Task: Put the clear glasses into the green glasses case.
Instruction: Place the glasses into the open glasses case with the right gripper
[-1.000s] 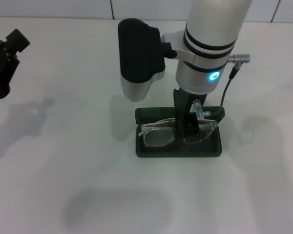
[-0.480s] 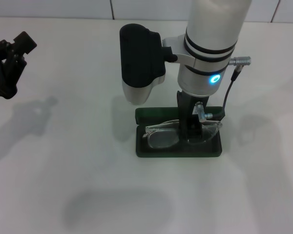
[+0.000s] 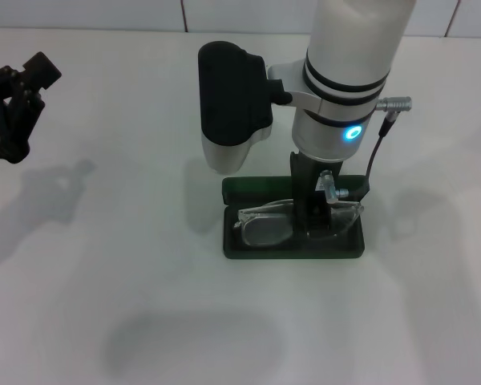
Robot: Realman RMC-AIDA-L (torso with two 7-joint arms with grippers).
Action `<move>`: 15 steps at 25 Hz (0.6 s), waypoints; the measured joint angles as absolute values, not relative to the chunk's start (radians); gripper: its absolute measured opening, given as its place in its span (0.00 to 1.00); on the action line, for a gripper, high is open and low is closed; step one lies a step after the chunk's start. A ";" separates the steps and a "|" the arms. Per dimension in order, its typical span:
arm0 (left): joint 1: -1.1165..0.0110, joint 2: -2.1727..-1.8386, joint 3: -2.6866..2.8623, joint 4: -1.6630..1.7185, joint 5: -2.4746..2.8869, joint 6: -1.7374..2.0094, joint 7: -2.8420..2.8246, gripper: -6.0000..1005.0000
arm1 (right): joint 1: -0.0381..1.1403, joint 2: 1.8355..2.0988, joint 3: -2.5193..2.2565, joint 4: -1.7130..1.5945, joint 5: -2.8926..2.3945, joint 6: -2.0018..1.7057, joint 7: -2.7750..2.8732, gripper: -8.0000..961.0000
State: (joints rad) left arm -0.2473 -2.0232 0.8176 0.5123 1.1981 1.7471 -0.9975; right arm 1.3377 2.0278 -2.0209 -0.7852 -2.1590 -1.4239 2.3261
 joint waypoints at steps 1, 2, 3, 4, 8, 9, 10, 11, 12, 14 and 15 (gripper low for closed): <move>-0.247 -2.023 0.818 0.512 1.198 1.747 -0.996 0.03 | 1.337 2.028 -2.023 -0.783 -2.156 -1.422 2.325 0.11; -0.246 -2.023 0.818 0.512 1.198 1.747 -0.994 0.03 | 1.337 2.028 -2.023 -0.780 -2.155 -1.421 2.325 0.11; -0.246 -2.023 0.818 0.512 1.198 1.747 -0.991 0.03 | 1.337 2.028 -2.023 -0.778 -2.153 -1.420 2.324 0.11; -0.245 -2.023 0.818 0.512 1.198 1.747 -0.989 0.03 | 1.337 2.028 -2.025 -0.776 -2.150 -1.419 2.322 0.11; -0.241 -2.023 0.818 0.512 1.198 1.748 -0.985 0.03 | 1.334 2.028 -2.038 -0.774 -2.141 -1.412 2.319 0.11; -0.238 -2.023 0.817 0.512 1.198 1.749 -0.983 0.03 | 1.332 2.028 -2.040 -0.774 -2.140 -1.411 2.319 0.11; -0.235 -2.023 0.818 0.513 1.197 1.750 -0.980 0.03 | 1.330 2.028 -2.042 -0.774 -2.140 -1.410 2.319 0.11; -0.232 -2.023 0.818 0.513 1.197 1.751 -0.977 0.03 | 1.329 2.028 -2.043 -0.774 -2.140 -1.411 2.320 0.11; -0.228 -2.023 0.818 0.515 1.195 1.752 -0.975 0.03 | 1.328 2.028 -2.045 -0.774 -2.138 -1.410 2.320 0.11; -0.220 -2.022 0.818 0.520 1.192 1.754 -0.975 0.03 | 1.327 2.028 -2.047 -0.774 -2.135 -1.411 2.320 0.11; -0.217 -2.020 0.817 0.522 1.191 1.754 -0.976 0.03 | 1.327 2.028 -2.047 -0.774 -2.134 -1.411 2.319 0.11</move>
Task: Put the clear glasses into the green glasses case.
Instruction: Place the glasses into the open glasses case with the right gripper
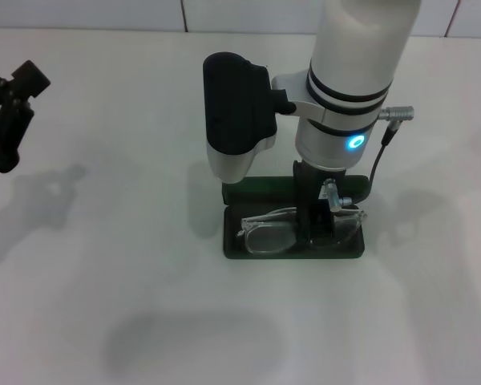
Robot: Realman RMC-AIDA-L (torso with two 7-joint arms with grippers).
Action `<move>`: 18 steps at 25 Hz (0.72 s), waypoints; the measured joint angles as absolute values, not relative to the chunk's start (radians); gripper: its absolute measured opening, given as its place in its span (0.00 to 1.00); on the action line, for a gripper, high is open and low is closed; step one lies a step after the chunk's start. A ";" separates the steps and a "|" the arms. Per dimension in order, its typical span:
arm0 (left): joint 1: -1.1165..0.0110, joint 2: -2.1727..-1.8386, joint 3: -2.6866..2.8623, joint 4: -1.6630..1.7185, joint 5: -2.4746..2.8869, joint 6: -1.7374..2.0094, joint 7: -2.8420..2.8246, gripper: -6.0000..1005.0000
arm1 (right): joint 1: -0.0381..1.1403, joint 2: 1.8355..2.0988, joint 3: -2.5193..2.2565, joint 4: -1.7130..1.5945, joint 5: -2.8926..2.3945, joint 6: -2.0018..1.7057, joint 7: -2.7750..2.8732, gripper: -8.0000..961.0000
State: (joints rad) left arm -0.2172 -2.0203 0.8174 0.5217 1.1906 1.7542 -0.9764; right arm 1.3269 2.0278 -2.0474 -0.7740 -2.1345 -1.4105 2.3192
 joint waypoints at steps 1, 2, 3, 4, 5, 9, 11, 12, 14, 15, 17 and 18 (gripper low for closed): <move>-0.215 -2.019 0.817 0.523 1.190 1.754 -0.978 0.03 | 1.327 2.028 -2.047 -0.774 -2.134 -1.411 2.318 0.11; -0.214 -2.017 0.817 0.524 1.189 1.755 -0.981 0.03 | 1.327 2.028 -2.047 -0.774 -2.134 -1.411 2.318 0.11; -0.214 -2.017 0.816 0.524 1.188 1.755 -0.981 0.03 | 1.328 2.028 -2.047 -0.774 -2.134 -1.411 2.317 0.11; -0.213 -2.016 0.816 0.524 1.188 1.755 -0.982 0.03 | 1.329 2.028 -2.046 -0.774 -2.134 -1.411 2.317 0.11; -0.213 -2.016 0.816 0.524 1.188 1.755 -0.983 0.03 | 1.331 2.028 -2.045 -0.774 -2.134 -1.411 2.317 0.11; -0.216 -2.012 0.816 0.525 1.193 1.760 -0.984 0.03 | 1.335 2.028 -2.041 -0.775 -2.134 -1.413 2.317 0.11; -0.216 -2.005 0.818 0.526 1.212 1.776 -0.980 0.03 | 1.333 2.028 -2.040 -0.775 -2.135 -1.413 2.316 0.11; -0.217 -2.000 0.819 0.526 1.229 1.792 -0.978 0.03 | 1.331 2.028 -2.040 -0.775 -2.135 -1.412 2.316 0.11; -0.214 -1.996 0.818 0.535 1.245 1.816 -0.978 0.03 | 1.326 2.028 -2.040 -0.774 -2.136 -1.411 2.315 0.11; -0.211 -1.995 0.817 0.541 1.246 1.822 -0.979 0.03 | 1.326 2.028 -2.040 -0.774 -2.137 -1.411 2.315 0.11; -0.202 -1.995 0.817 0.553 1.244 1.824 -0.982 0.03 | 1.325 2.028 -2.040 -0.773 -2.137 -1.410 2.315 0.11; -0.199 -1.996 0.817 0.555 1.244 1.824 -0.983 0.03 | 1.326 2.028 -2.040 -0.772 -2.137 -1.410 2.315 0.11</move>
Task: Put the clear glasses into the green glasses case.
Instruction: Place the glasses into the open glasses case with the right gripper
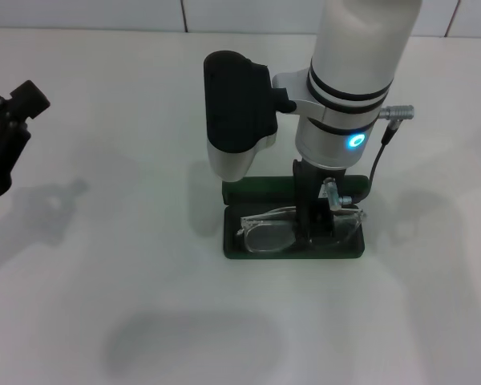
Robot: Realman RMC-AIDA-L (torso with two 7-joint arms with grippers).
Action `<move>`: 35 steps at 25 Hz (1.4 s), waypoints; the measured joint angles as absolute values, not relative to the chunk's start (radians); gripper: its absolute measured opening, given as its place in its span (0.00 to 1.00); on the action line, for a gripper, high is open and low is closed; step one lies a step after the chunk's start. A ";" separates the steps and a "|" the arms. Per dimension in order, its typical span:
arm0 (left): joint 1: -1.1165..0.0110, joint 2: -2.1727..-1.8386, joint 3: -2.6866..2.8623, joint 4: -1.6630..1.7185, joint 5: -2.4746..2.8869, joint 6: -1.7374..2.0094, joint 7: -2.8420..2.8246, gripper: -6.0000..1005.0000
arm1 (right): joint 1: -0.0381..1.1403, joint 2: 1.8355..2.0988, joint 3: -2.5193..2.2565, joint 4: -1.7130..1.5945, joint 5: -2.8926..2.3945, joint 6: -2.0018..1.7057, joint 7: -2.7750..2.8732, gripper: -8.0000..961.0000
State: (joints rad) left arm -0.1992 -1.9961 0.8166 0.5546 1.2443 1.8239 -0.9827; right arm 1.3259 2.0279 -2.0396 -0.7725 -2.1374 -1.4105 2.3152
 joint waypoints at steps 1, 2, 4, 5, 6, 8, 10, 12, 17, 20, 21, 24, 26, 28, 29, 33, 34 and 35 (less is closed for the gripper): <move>-0.198 -1.997 0.816 0.555 1.244 1.824 -0.983 0.03 | 1.327 2.028 -2.039 -0.772 -2.138 -1.410 2.315 0.11; -0.197 -1.998 0.816 0.555 1.244 1.824 -0.983 0.03 | 1.329 2.028 -2.039 -0.772 -2.138 -1.410 2.317 0.11; -0.197 -1.999 0.816 0.555 1.244 1.824 -0.980 0.03 | 1.333 2.028 -2.039 -0.769 -2.138 -1.411 2.321 0.11; -0.197 -2.000 0.816 0.554 1.244 1.824 -0.978 0.03 | 1.335 2.028 -2.039 -0.766 -2.138 -1.410 2.322 0.11; -0.197 -2.001 0.816 0.554 1.244 1.824 -0.977 0.03 | 1.339 2.028 -2.039 -0.761 -2.138 -1.410 2.323 0.11; -0.196 -2.001 0.816 0.553 1.244 1.824 -0.976 0.03 | 1.347 2.028 -2.039 -0.748 -2.138 -1.410 2.324 0.11; -0.197 -2.001 0.816 0.553 1.244 1.824 -0.977 0.03 | 1.359 2.028 -2.038 -0.733 -2.135 -1.410 2.327 0.11; -0.200 -2.001 0.816 0.552 1.244 1.824 -0.978 0.03 | 1.373 2.028 -2.037 -0.719 -2.133 -1.412 2.333 0.11; -0.206 -2.002 0.816 0.551 1.244 1.823 -0.978 0.03 | 1.391 2.028 -2.028 -0.712 -2.130 -1.419 2.336 0.11; -0.206 -2.002 0.816 0.551 1.244 1.822 -0.977 0.03 | 1.399 2.028 -2.027 -0.711 -2.114 -1.428 2.336 0.11; -0.207 -2.002 0.816 0.550 1.243 1.821 -0.977 0.03 | 1.400 2.028 -2.027 -0.710 -2.108 -1.431 2.336 0.11; -0.206 -2.002 0.816 0.549 1.243 1.821 -0.976 0.03 | 1.406 2.028 -2.027 -0.704 -2.100 -1.435 2.336 0.11; -0.203 -2.004 0.816 0.549 1.243 1.821 -0.975 0.03 | 1.407 2.028 -2.026 -0.698 -2.100 -1.435 2.336 0.11; -0.202 -2.005 0.816 0.549 1.243 1.821 -0.974 0.03 | 1.408 2.028 -2.026 -0.693 -2.098 -1.434 2.336 0.12; -0.201 -2.006 0.816 0.548 1.243 1.821 -0.974 0.03 | 1.409 2.028 -2.026 -0.689 -2.096 -1.433 2.336 0.12; -0.199 -2.009 0.816 0.547 1.243 1.822 -0.974 0.03 | 1.411 2.028 -2.026 -0.673 -2.090 -1.428 2.336 0.12; -0.199 -2.010 0.816 0.546 1.243 1.822 -0.974 0.03 | 1.411 2.028 -2.026 -0.673 -2.090 -1.427 2.335 0.12; -0.198 -2.010 0.816 0.546 1.244 1.822 -0.974 0.03 | 1.411 2.028 -2.026 -0.672 -2.090 -1.427 2.335 0.12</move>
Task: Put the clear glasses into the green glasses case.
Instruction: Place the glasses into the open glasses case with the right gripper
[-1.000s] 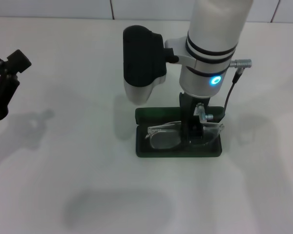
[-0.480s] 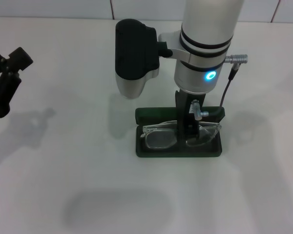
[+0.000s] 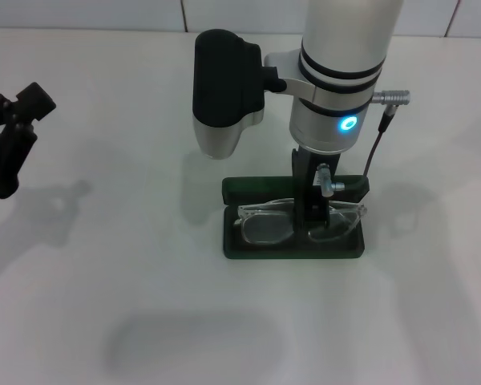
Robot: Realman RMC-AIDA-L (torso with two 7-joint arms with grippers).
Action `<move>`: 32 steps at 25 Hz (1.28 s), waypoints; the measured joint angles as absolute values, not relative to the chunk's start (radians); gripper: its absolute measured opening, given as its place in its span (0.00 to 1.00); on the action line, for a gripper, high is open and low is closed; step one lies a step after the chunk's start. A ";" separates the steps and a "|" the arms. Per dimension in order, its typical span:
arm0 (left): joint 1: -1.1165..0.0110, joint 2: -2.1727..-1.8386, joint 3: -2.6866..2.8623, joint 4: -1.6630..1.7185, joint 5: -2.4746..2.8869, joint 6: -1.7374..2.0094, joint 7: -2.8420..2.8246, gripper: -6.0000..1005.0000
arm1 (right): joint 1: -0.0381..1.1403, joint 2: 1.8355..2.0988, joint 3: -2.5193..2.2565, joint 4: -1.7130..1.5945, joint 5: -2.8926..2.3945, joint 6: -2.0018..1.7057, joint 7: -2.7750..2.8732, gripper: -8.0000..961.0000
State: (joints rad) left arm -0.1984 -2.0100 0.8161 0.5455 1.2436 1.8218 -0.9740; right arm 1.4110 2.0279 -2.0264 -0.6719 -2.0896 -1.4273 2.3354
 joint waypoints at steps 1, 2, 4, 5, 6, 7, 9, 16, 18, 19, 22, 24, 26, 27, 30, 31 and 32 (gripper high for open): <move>-0.198 -2.010 0.816 0.545 1.244 1.822 -0.974 0.03 | 1.411 2.028 -2.027 -0.671 -2.089 -1.427 2.335 0.12; -0.198 -2.011 0.816 0.544 1.245 1.822 -0.974 0.03 | 1.410 2.028 -2.027 -0.668 -2.089 -1.427 2.335 0.12; -0.198 -2.011 0.816 0.544 1.246 1.823 -0.974 0.03 | 1.410 2.028 -2.027 -0.660 -2.086 -1.427 2.336 0.12; -0.198 -2.012 0.816 0.544 1.246 1.823 -0.974 0.03 | 1.410 2.028 -2.027 -0.654 -2.081 -1.427 2.336 0.12; -0.198 -2.012 0.816 0.544 1.247 1.824 -0.974 0.03 | 1.410 2.028 -2.027 -0.650 -2.077 -1.427 2.336 0.12; -0.198 -2.012 0.816 0.543 1.248 1.824 -0.974 0.03 | 1.410 2.028 -2.027 -0.647 -2.073 -1.427 2.336 0.12; -0.198 -2.013 0.816 0.542 1.249 1.824 -0.974 0.03 | 1.410 2.028 -2.029 -0.645 -2.071 -1.426 2.335 0.12; -0.198 -2.017 0.816 0.541 1.250 1.824 -0.972 0.03 | 1.409 2.028 -2.026 -0.635 -2.071 -1.419 2.336 0.12; -0.197 -2.018 0.816 0.541 1.250 1.824 -0.970 0.03 | 1.410 2.028 -2.026 -0.630 -2.071 -1.414 2.337 0.12; -0.197 -2.019 0.816 0.541 1.250 1.824 -0.969 0.03 | 1.410 2.028 -2.026 -0.628 -2.071 -1.413 2.337 0.12; -0.196 -2.019 0.816 0.540 1.251 1.824 -0.965 0.03 | 1.412 2.028 -2.026 -0.623 -2.070 -1.412 2.337 0.12; -0.196 -2.020 0.816 0.540 1.252 1.824 -0.964 0.03 | 1.412 2.028 -2.026 -0.622 -2.070 -1.413 2.337 0.12; -0.196 -2.020 0.816 0.540 1.252 1.824 -0.963 0.03 | 1.412 2.028 -2.026 -0.622 -2.070 -1.416 2.337 0.12; -0.196 -2.020 0.816 0.540 1.252 1.824 -0.963 0.03 | 1.412 2.028 -2.026 -0.622 -2.070 -1.416 2.337 0.12; -0.196 -2.021 0.816 0.540 1.252 1.823 -0.962 0.03 | 1.413 2.028 -2.026 -0.622 -2.074 -1.417 2.337 0.12; -0.196 -2.021 0.816 0.540 1.252 1.823 -0.962 0.03 | 1.413 2.028 -2.026 -0.622 -2.076 -1.417 2.337 0.12; -0.196 -2.022 0.816 0.540 1.252 1.823 -0.962 0.03 | 1.413 2.028 -2.026 -0.622 -2.076 -1.416 2.337 0.12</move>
State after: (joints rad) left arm -0.1963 -2.0217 0.8160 0.5399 1.2518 1.8227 -0.9620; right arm 1.4128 2.0278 -2.0263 -0.6217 -2.0764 -1.4163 2.3373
